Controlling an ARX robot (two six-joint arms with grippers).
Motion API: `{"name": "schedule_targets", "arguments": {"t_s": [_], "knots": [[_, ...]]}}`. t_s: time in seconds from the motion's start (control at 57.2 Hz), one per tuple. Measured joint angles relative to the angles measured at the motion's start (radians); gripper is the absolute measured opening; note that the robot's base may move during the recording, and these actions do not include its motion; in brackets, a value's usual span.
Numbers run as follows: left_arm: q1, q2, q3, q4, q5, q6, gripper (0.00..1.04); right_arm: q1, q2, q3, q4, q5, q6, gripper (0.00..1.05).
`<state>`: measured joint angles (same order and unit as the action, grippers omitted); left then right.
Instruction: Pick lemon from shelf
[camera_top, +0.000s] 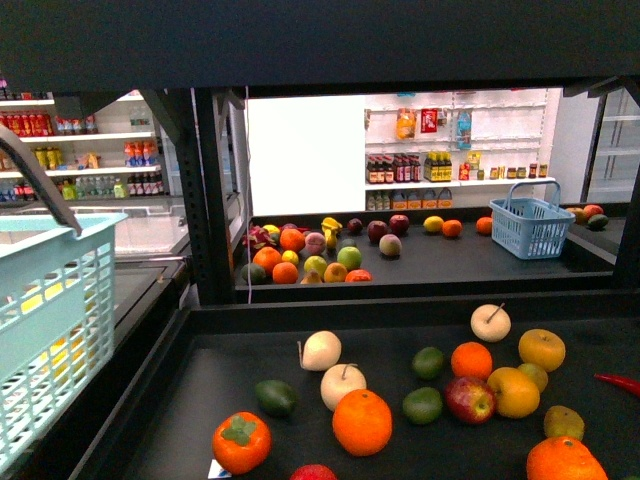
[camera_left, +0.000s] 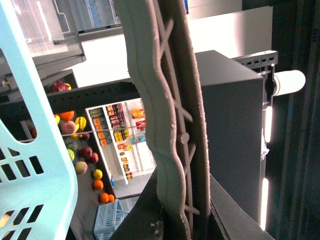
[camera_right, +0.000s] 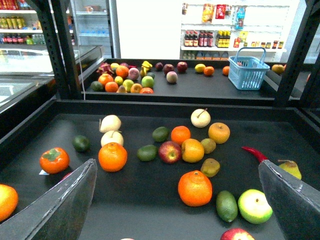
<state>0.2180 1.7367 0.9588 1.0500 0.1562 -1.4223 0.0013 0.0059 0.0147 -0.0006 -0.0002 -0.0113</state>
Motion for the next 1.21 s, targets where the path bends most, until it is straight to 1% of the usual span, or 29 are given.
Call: {"name": "schedule_targets", "arguments": {"t_s": [0.105, 0.262, 0.42, 0.647, 0.787, 1.067, 1.102, 1.12, 1.207], "knots": [[0.048, 0.013, -0.013, 0.054, 0.056, -0.003, 0.11, 0.000, 0.000, 0.000, 0.000, 0.000, 0.000, 0.97], [0.101, 0.057, -0.015, 0.108, 0.118, -0.016, 0.11, 0.000, 0.000, 0.000, 0.000, 0.000, 0.000, 0.97], [0.157, 0.127, -0.015, 0.195, 0.182, -0.049, 0.11, 0.000, 0.000, 0.000, 0.000, 0.000, 0.000, 0.97], [0.202, 0.206, -0.015, 0.281, 0.214, -0.068, 0.11, 0.000, 0.000, 0.000, 0.000, 0.000, 0.000, 0.97], [0.211, 0.240, -0.016, 0.327, 0.224, -0.075, 0.11, 0.000, 0.000, 0.000, 0.000, 0.000, 0.000, 0.97], [0.210, 0.266, -0.027, 0.338, 0.215, -0.101, 0.11, 0.000, 0.000, 0.000, 0.000, 0.000, 0.000, 0.97], [0.209, 0.266, -0.029, 0.339, 0.211, -0.093, 0.18, 0.000, 0.000, 0.000, 0.000, 0.000, 0.000, 0.97], [0.209, 0.266, -0.029, 0.339, 0.211, -0.090, 0.19, 0.000, 0.000, 0.000, 0.000, 0.000, 0.000, 0.97], [0.204, 0.266, -0.057, 0.337, 0.209, -0.045, 0.41, 0.000, 0.000, 0.000, 0.000, 0.000, 0.000, 0.97]]}}
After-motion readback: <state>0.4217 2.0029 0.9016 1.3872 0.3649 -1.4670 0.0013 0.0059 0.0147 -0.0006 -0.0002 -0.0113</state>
